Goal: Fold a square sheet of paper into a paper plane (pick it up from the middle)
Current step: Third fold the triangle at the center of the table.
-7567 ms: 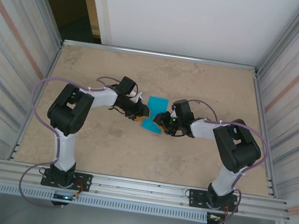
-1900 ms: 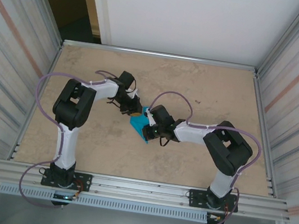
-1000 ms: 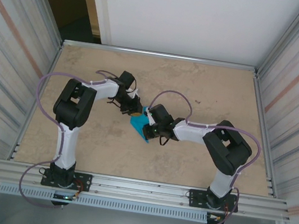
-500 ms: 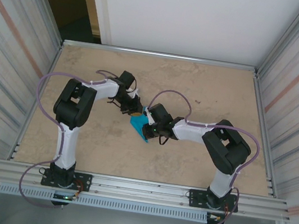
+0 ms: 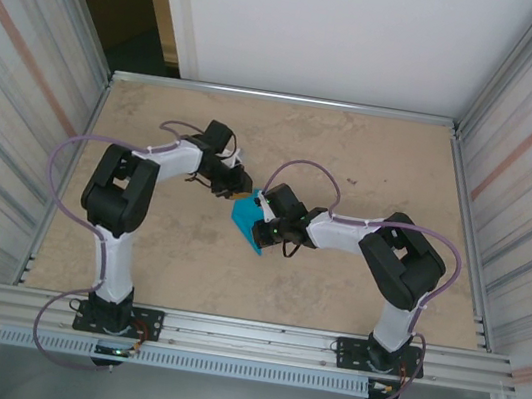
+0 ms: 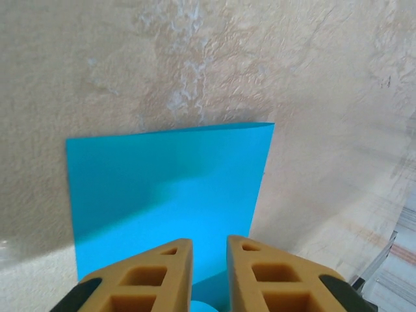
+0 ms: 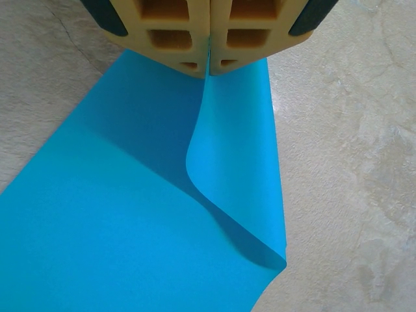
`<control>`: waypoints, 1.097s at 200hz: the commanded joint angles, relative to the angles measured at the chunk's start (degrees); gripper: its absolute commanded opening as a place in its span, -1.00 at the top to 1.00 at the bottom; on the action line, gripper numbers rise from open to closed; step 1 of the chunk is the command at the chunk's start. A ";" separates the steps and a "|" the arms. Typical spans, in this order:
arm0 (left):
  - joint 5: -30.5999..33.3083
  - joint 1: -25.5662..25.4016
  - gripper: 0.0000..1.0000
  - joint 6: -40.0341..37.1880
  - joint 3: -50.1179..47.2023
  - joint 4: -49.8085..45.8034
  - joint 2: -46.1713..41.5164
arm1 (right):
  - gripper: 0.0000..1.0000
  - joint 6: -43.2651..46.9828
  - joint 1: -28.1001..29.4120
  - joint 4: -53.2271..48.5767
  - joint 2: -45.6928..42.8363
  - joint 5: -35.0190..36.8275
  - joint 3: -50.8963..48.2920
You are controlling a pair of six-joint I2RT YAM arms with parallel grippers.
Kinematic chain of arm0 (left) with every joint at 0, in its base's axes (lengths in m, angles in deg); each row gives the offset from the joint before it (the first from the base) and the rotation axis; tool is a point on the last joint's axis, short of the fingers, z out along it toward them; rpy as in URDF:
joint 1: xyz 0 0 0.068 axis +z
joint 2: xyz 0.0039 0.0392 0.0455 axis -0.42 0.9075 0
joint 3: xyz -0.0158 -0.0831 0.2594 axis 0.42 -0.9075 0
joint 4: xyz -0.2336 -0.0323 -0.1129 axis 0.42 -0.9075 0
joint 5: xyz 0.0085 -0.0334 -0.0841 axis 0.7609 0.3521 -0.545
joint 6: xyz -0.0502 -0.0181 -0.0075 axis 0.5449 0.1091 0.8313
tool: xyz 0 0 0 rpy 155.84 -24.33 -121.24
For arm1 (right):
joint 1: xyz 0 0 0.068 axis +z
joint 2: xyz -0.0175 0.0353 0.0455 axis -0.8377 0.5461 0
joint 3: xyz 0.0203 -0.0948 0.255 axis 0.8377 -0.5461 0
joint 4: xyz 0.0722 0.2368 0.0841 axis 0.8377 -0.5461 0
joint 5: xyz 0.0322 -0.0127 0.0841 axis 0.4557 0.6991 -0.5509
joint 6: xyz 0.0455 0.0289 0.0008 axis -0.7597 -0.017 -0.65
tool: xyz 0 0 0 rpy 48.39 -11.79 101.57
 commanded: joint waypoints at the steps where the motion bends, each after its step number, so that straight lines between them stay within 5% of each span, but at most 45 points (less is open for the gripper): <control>1: -0.68 -0.01 0.61 0.58 -2.18 -0.46 -0.82 | 0.88 -0.32 -0.41 -2.62 1.57 -0.95 1.15; 124: -3.99 -0.05 0.67 11.00 -20.10 15.25 -15.68 | 0.87 -0.74 -0.92 -3.78 2.63 -1.38 1.79; 219: -4.51 -4.53 0.80 13.47 -22.43 16.57 -12.21 | 0.85 -0.87 -1.05 -4.37 3.22 -1.51 1.87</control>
